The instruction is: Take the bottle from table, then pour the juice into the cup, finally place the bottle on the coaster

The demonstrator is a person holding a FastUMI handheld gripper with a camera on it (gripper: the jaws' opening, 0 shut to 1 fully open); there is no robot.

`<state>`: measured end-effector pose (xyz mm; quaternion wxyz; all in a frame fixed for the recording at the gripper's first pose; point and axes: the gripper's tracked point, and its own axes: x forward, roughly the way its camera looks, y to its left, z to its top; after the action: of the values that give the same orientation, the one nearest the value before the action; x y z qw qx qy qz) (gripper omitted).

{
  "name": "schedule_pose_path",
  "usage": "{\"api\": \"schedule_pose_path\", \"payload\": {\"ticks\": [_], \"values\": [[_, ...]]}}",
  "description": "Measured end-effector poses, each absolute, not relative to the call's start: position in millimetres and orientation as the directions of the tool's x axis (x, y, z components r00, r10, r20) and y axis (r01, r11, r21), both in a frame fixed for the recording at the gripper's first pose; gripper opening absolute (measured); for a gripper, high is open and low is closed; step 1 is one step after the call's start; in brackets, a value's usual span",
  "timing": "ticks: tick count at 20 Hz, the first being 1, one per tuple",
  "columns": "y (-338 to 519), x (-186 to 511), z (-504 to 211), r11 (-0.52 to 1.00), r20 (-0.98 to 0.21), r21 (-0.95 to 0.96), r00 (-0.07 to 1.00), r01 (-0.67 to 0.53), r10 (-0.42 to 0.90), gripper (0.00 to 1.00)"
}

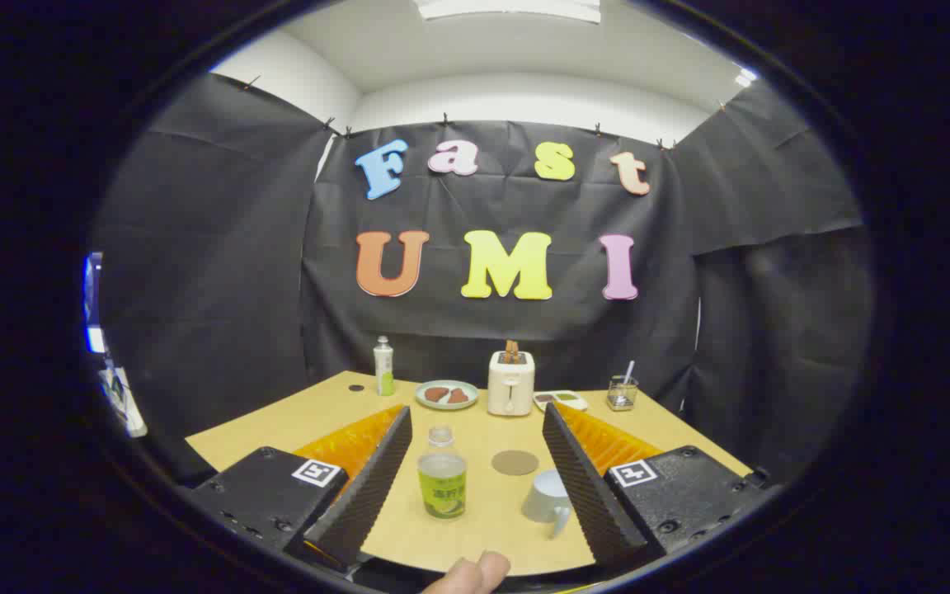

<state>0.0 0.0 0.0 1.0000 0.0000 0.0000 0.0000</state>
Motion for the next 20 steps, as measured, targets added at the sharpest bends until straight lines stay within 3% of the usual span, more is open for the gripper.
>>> {"api": "schedule_pose_path", "payload": {"ticks": [20], "values": [[28, -3, 16, 1.0, 0.022, 0.024, 1.0, 0.001, -0.001, 1.0]]}}
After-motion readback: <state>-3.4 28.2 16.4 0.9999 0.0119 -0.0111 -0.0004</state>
